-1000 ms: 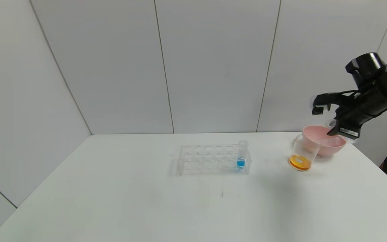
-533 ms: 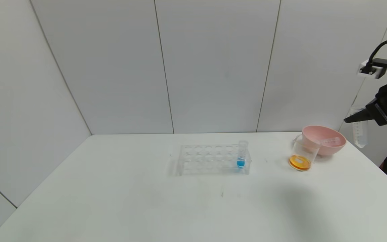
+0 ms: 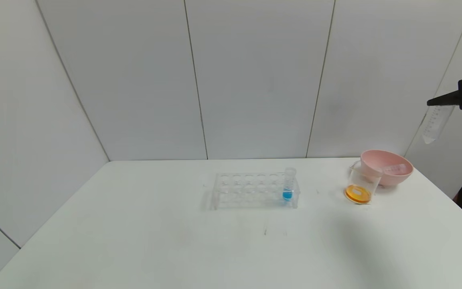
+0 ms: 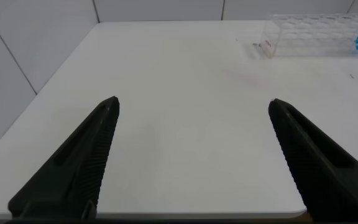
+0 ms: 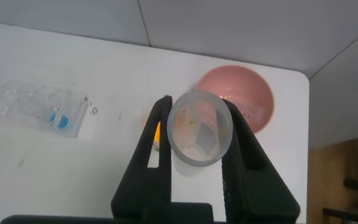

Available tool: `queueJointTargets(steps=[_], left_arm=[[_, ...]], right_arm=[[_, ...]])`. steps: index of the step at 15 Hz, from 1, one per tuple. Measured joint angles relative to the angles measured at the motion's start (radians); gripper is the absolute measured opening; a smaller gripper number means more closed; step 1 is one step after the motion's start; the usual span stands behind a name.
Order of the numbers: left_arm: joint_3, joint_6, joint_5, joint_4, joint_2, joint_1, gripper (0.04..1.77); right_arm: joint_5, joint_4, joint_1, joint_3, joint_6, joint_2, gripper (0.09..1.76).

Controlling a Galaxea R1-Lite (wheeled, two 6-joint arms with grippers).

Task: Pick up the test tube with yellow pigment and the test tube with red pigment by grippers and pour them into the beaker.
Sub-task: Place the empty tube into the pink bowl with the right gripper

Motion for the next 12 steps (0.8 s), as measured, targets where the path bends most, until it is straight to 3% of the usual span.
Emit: queueJointTargets(steps=[3, 6, 12], left_arm=[[0.0, 0.0, 0.0, 0.0, 0.0, 0.0, 1.72], [0.0, 0.0, 0.0, 0.0, 0.0, 0.0, 1.72], [0.0, 0.0, 0.0, 0.0, 0.0, 0.0, 1.72]], right_arm=[[-0.037, -0.124, -0.014, 0.001, 0.107, 0.02, 0.52], [-0.208, -0.264, 0.007, 0.003, 0.177, 0.069, 0.52], [-0.445, -0.501, 0.057, 0.081, 0.232, 0.206, 0.52]])
